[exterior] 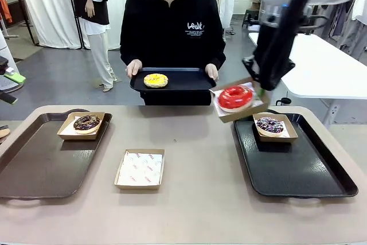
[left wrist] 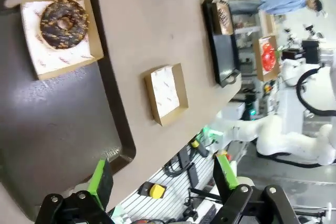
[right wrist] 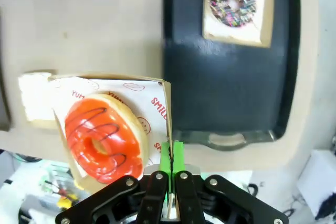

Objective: Individually package the donuts and arrange them on the tray.
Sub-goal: Place the picked Paper togo box on the Handle tray while simultaneously picking up another Paper togo box from the table with the other hand.

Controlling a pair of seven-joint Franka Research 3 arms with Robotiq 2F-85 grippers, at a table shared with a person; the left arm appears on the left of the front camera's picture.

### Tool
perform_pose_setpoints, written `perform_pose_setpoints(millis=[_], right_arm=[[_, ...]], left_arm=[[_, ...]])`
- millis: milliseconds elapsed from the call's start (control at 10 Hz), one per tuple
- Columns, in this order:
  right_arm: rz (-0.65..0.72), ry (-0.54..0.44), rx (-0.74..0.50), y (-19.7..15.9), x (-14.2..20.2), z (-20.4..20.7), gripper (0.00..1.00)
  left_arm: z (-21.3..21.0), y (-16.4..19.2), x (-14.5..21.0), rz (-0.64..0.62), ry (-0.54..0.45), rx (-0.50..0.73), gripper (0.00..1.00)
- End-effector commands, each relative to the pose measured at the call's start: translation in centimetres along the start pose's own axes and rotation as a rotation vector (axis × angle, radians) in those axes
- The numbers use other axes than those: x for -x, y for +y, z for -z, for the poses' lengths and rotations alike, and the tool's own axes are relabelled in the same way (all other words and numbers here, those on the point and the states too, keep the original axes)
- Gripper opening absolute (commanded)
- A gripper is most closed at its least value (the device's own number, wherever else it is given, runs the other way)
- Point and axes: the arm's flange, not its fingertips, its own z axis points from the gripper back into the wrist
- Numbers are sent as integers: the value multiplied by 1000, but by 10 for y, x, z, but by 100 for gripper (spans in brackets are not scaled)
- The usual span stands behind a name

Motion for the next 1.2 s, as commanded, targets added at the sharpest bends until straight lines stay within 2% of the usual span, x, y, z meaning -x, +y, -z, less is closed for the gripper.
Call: perform_pose_setpoints(millis=[0, 500, 900, 1000, 1100], right_arm=[[16, 23, 0, -28, 21, 14, 1], [78, 49, -22, -95, 5, 55, 1], [6, 25, 22, -96, -12, 77, 1], [72, 51, -1, -98, -6, 66, 1], [72, 51, -1, -98, -6, 66, 1]], left_arm=[[38, -28, 4, 14, 50, -134, 100], [134, -88, -3, 92, 124, -390, 100], [196, -98, 2, 119, 157, -501, 100], [210, -100, 5, 135, 162, -539, 100], [224, -104, 9, 148, 163, -559, 100]])
